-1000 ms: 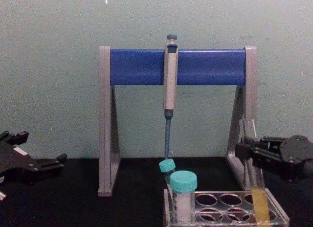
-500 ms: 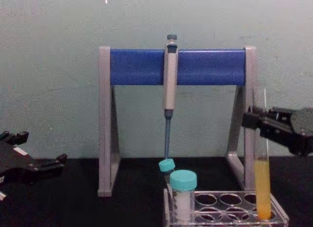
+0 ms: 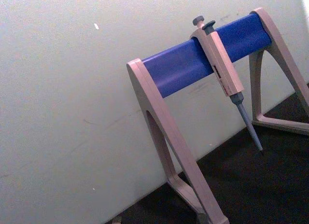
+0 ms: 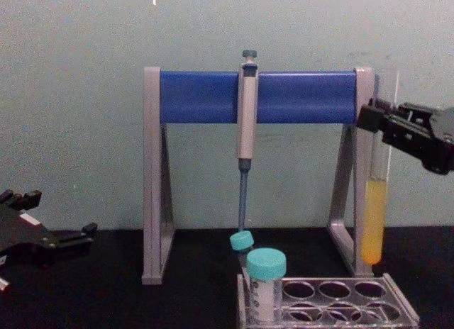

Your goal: Pick up the test tube from the test tube rack, shake it, then place it back into the test tube rack.

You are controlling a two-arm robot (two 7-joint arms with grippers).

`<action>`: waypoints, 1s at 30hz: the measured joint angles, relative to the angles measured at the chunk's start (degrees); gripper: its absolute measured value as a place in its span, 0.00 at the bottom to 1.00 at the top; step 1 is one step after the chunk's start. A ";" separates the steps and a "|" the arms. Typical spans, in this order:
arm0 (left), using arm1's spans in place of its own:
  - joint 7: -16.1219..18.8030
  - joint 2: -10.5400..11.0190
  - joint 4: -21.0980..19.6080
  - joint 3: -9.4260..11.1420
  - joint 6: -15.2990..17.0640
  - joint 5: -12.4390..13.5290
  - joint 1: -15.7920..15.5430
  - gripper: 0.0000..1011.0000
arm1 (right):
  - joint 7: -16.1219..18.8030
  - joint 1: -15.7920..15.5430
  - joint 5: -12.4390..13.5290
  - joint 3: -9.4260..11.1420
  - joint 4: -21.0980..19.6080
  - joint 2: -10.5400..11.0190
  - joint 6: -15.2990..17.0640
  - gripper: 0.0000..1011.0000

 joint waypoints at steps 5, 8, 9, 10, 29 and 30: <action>0.00 0.00 0.00 0.00 0.00 0.00 0.00 0.99 | 0.27 1.02 0.01 0.25 1.54 -1.33 -1.67 0.23; 0.00 0.00 0.00 0.00 0.00 0.00 0.00 0.99 | 0.74 1.82 0.49 0.41 3.11 -2.58 -2.62 0.23; 0.00 0.00 0.00 0.00 0.00 0.00 0.00 0.99 | 0.79 1.96 0.56 0.44 3.39 -2.78 -2.73 0.23; 0.00 0.00 0.00 0.00 0.00 0.00 0.00 0.99 | 0.87 2.26 0.62 0.45 3.90 -3.15 -2.87 0.23; 0.00 0.00 0.00 0.00 0.00 0.00 0.00 0.99 | 3.87 4.43 2.86 -0.15 7.24 -5.32 -2.34 0.23; 0.00 0.00 0.00 0.00 0.00 0.00 0.00 0.99 | 3.96 4.47 2.93 -0.19 7.26 -5.33 -2.29 0.23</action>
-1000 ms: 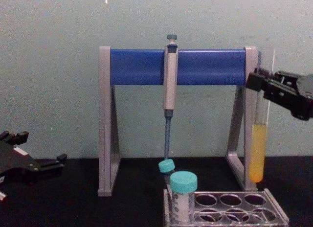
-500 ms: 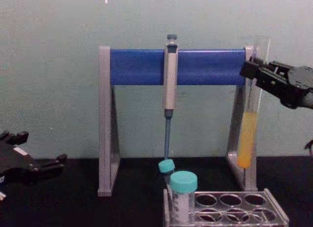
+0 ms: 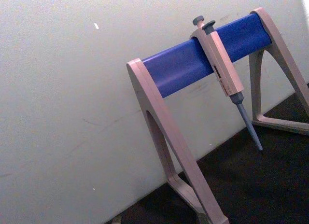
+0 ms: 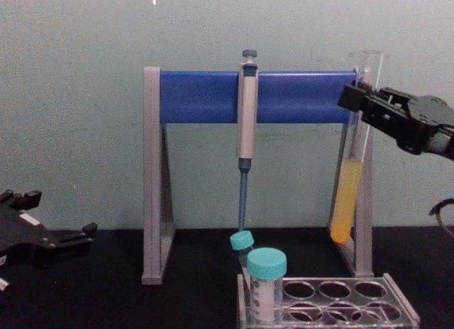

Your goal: Pick up the test tube from the test tube rack, shake it, then place it back into the test tube rack.

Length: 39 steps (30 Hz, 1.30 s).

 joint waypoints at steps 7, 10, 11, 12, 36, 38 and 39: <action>0.00 0.00 0.00 0.00 0.00 0.00 0.00 0.99 | 1.44 -0.04 1.14 -0.59 -0.33 0.23 0.95 0.23; 0.00 0.00 0.00 0.00 0.00 0.00 0.00 0.99 | 2.44 -0.35 1.92 -0.89 -0.83 0.66 1.49 0.23; 0.00 0.00 0.00 0.00 0.00 0.00 0.00 0.99 | 2.66 -0.47 2.09 -0.96 -0.98 0.81 1.61 0.23; 0.00 0.00 0.00 0.00 0.00 0.00 0.00 0.99 | 2.83 -0.61 2.24 -1.04 -1.19 1.00 1.77 0.23; 0.00 0.00 0.00 0.00 0.00 0.00 0.00 0.99 | 0.20 -2.32 2.04 -0.54 -3.54 4.89 3.64 0.23; 0.00 0.00 0.00 0.00 0.00 0.00 0.00 0.99 | 0.70 -1.59 1.98 -0.90 -2.81 4.32 3.56 0.23; 0.00 0.00 0.00 0.00 0.00 0.00 0.00 0.99 | 1.11 -1.19 1.98 -1.18 -2.37 3.99 3.55 0.23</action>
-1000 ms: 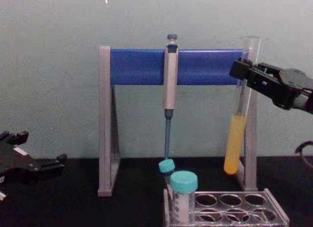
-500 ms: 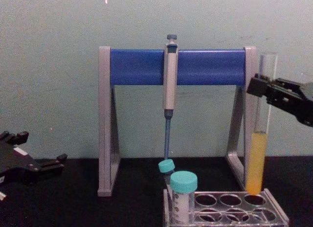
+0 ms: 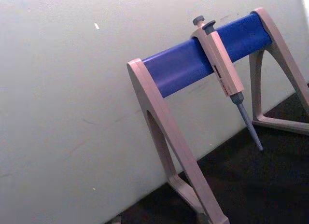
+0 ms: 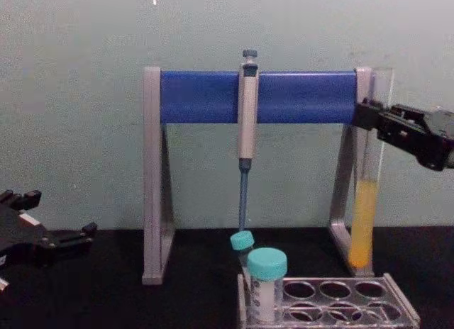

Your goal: Pick up the test tube from the test tube rack, shake it, then place it back into the test tube rack.

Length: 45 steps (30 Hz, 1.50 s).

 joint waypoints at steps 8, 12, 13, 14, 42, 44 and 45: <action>0.00 0.00 0.00 0.00 0.00 0.00 0.00 0.99 | 1.94 0.83 0.71 -1.15 0.83 -0.99 0.15 0.23; 0.00 0.00 0.00 0.00 0.00 0.00 0.00 0.99 | 2.85 0.66 1.31 -1.54 0.29 -0.78 0.36 0.23; 0.00 0.00 0.00 0.00 0.00 0.00 0.00 0.99 | 3.07 0.39 1.54 -1.64 -0.11 -0.48 0.50 0.23; 0.00 0.00 0.00 0.00 0.00 0.00 0.00 0.99 | 3.15 0.28 1.61 -1.66 -0.32 -0.35 0.55 0.23; 0.00 0.00 0.00 0.00 0.00 0.00 0.00 0.99 | 1.46 1.29 1.30 -0.29 1.89 -0.54 -0.51 0.23; 0.00 0.00 0.00 0.00 0.00 0.00 0.00 0.99 | 1.69 1.39 1.37 -0.38 1.99 -0.67 -0.48 0.23; 0.00 0.00 0.00 0.00 0.00 0.00 0.00 0.99 | 1.97 1.42 1.51 -0.47 2.00 -0.74 -0.41 0.23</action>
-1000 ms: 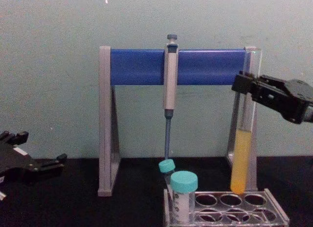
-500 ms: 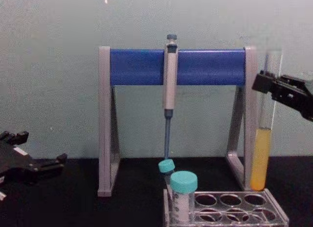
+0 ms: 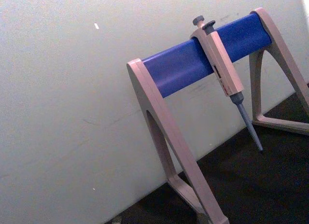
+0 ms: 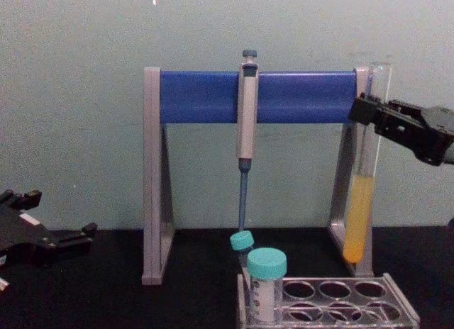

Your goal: Pick up the test tube from the test tube rack, shake it, then place it back into the test tube rack.

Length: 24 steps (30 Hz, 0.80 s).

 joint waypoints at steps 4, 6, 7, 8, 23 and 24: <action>0.00 0.00 0.00 0.00 0.00 0.00 0.00 0.99 | 0.70 -0.22 0.44 -0.31 -0.52 0.06 0.32 0.23; 0.00 0.00 0.00 0.00 0.00 0.00 0.00 0.99 | 0.94 -0.44 0.57 -0.42 -0.83 0.19 0.46 0.23; 0.00 0.00 0.00 0.00 0.00 0.00 0.00 0.99 | 1.00 -0.57 0.65 -0.49 -1.02 0.28 0.53 0.23; 0.00 0.00 0.00 0.00 0.00 0.00 0.00 0.99 | 1.09 -0.71 0.71 -0.53 -1.20 0.39 0.59 0.23; 0.00 0.00 0.00 0.00 0.00 0.00 0.00 0.99 | -1.06 -4.71 1.08 0.79 -5.74 4.28 1.13 0.23; 0.00 0.00 0.00 0.00 0.00 0.00 0.00 0.99 | -1.31 -4.76 0.99 0.91 -5.75 4.35 1.12 0.23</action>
